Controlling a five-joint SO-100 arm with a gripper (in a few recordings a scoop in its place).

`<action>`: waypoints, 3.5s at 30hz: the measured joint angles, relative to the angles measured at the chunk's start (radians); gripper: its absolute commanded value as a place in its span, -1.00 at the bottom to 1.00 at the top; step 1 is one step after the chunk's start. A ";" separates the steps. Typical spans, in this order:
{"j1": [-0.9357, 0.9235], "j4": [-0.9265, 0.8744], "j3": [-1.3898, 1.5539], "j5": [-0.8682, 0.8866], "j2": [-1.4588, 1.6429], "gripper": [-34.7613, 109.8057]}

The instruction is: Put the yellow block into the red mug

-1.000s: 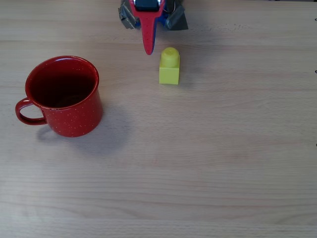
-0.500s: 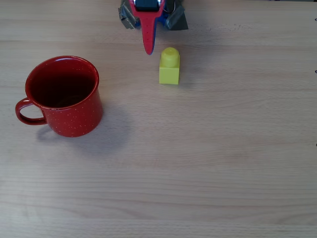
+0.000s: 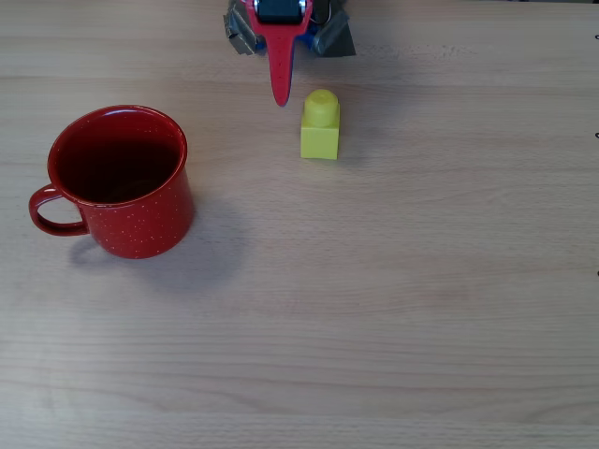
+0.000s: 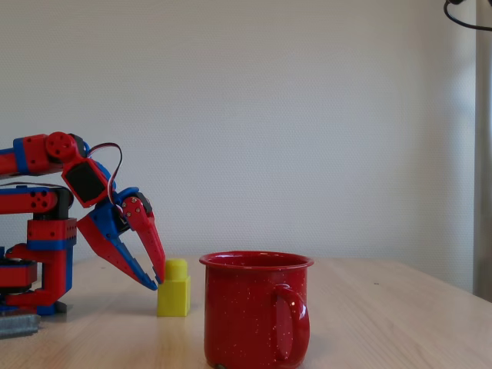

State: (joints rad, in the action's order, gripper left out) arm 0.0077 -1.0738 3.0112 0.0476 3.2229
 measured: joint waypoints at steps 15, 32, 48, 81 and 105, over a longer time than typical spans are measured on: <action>-0.002 0.020 -0.327 0.002 -0.390 -0.52; 0.075 -0.003 -0.552 0.002 -0.744 -0.52; 0.189 -0.126 -0.790 0.066 -0.893 -0.52; 0.276 -0.299 -0.830 0.342 -1.031 0.00; 0.264 -0.078 -0.759 0.296 -1.315 0.02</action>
State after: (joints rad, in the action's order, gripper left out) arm 0.2715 -1.1520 2.2519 0.3436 1.9083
